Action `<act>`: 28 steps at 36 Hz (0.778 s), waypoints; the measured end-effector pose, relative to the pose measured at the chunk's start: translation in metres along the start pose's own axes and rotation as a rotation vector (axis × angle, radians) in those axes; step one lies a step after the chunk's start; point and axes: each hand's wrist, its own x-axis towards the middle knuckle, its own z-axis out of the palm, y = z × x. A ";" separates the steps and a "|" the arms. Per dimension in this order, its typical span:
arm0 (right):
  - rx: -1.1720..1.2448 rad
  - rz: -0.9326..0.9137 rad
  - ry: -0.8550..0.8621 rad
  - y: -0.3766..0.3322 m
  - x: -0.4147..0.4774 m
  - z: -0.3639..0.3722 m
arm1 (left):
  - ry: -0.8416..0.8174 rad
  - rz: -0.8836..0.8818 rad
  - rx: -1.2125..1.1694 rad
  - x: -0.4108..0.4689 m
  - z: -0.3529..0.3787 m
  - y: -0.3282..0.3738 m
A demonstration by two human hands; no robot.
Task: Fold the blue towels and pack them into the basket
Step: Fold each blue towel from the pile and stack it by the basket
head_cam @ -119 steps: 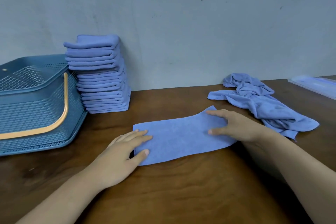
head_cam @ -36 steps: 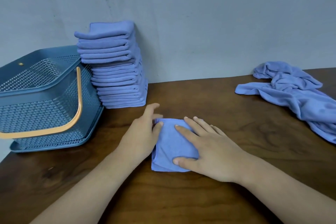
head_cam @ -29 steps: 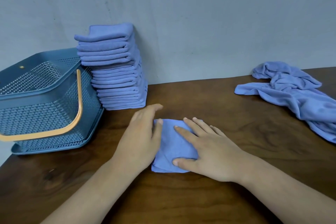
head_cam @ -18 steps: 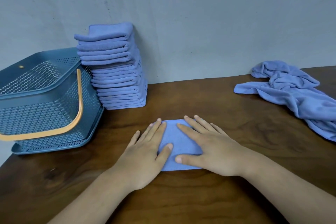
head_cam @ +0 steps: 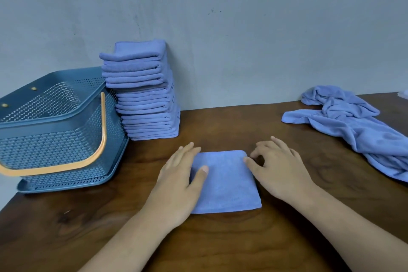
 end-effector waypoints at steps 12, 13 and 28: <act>0.702 0.088 -0.031 -0.025 0.000 0.008 | -0.238 0.025 0.321 0.000 0.014 0.000; 0.763 0.100 -0.048 -0.027 -0.002 0.007 | -0.239 0.026 0.318 0.000 0.014 0.000; 1.418 -0.119 -0.092 -0.043 -0.017 -0.017 | -0.110 -0.099 -1.161 0.002 -0.007 0.023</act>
